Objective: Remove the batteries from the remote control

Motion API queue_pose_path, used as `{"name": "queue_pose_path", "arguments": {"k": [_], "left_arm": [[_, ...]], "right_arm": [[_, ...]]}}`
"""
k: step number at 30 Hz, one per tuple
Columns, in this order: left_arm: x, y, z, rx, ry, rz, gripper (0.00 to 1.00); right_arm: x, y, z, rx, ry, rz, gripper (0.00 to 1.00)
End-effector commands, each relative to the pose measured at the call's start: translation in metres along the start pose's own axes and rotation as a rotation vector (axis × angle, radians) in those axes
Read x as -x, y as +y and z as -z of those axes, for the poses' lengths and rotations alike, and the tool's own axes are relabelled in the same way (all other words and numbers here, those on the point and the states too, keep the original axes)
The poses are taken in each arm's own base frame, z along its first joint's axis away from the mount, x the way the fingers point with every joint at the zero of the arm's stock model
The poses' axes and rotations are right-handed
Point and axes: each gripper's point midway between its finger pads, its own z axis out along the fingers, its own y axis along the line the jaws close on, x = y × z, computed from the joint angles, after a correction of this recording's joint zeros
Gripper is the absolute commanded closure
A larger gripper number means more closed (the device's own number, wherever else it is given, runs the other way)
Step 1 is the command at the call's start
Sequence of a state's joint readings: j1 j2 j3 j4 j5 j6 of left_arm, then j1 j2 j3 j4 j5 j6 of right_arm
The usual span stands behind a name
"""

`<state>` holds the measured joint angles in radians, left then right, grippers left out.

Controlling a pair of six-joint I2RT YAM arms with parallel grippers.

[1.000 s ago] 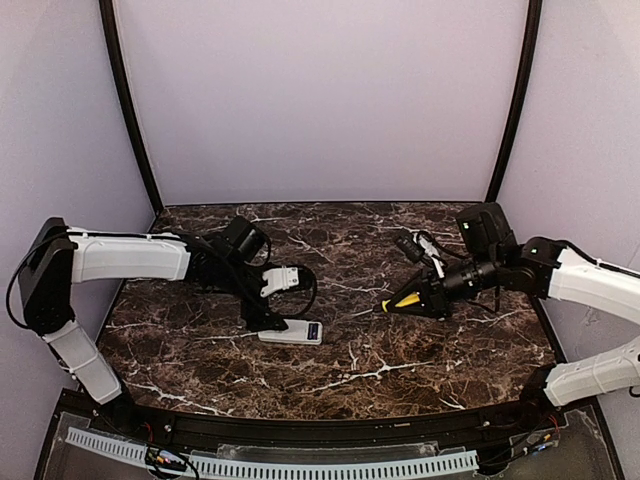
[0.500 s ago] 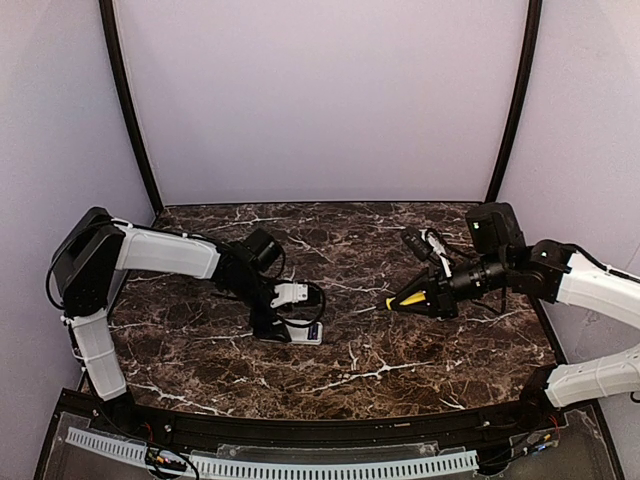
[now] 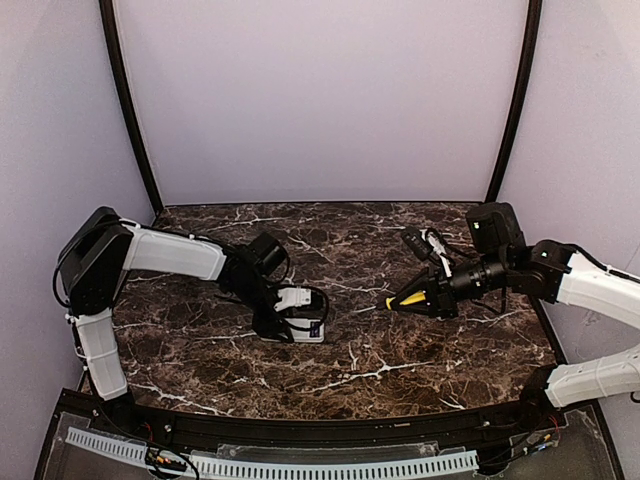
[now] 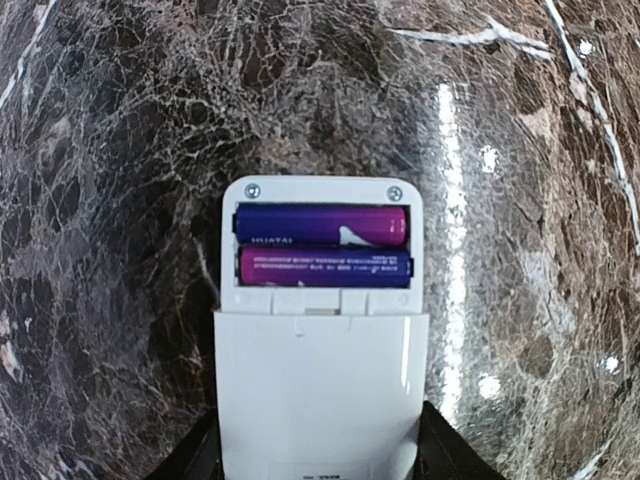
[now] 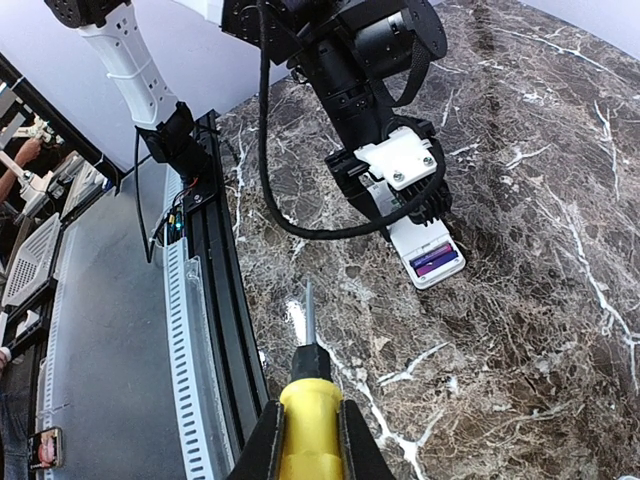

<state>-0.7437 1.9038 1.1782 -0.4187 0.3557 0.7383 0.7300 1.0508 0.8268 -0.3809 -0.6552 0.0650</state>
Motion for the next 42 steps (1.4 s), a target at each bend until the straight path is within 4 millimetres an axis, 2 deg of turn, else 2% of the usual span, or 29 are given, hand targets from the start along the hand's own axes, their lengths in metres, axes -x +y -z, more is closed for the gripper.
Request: {"name": "queue_pose_path", "arguments": {"k": [1, 4, 11, 14, 16, 21, 25, 31, 36, 42], "left_arm": [[0.009, -0.014, -0.004, -0.032, 0.004, -0.001, 0.60], [0.021, -0.022, -0.006, -0.030, -0.012, -0.005, 0.61], [0.069, -0.047, -0.014, -0.028, -0.107, 0.016, 0.62], [0.084, -0.056, -0.018, -0.031, -0.139, 0.026, 0.60], [0.088, -0.061, -0.021, -0.029, -0.146, 0.020, 0.55], [0.086, -0.064, -0.026, -0.010, -0.147, 0.026, 0.35], [0.080, -0.064, -0.028, 0.009, -0.142, 0.030, 0.24], [0.070, -0.065, -0.029, 0.044, -0.172, 0.015, 0.18], [0.074, -0.065, -0.019, 0.111, -0.331, -0.015, 0.13], [0.073, -0.068, -0.020, 0.042, -0.449, -0.020, 0.13]], "right_arm": [[0.009, -0.001, 0.005, -0.018, -0.047, 0.020, 1.00], [0.012, -0.002, 0.008, -0.042, -0.061, 0.017, 1.00], [0.021, -0.010, 0.022, -0.138, -0.102, 0.009, 1.00], [0.024, -0.012, 0.027, -0.170, -0.119, 0.006, 1.00], [0.025, -0.012, 0.030, -0.182, -0.128, 0.007, 1.00], [0.029, -0.013, 0.034, -0.201, -0.135, 0.009, 1.00], [0.034, -0.013, 0.035, -0.205, -0.135, 0.010, 1.00], [0.039, -0.014, 0.034, -0.204, -0.129, 0.006, 1.00], [0.042, -0.015, 0.031, -0.199, -0.126, 0.006, 1.00], [0.044, -0.016, 0.028, -0.187, -0.119, -0.006, 1.00]]}}
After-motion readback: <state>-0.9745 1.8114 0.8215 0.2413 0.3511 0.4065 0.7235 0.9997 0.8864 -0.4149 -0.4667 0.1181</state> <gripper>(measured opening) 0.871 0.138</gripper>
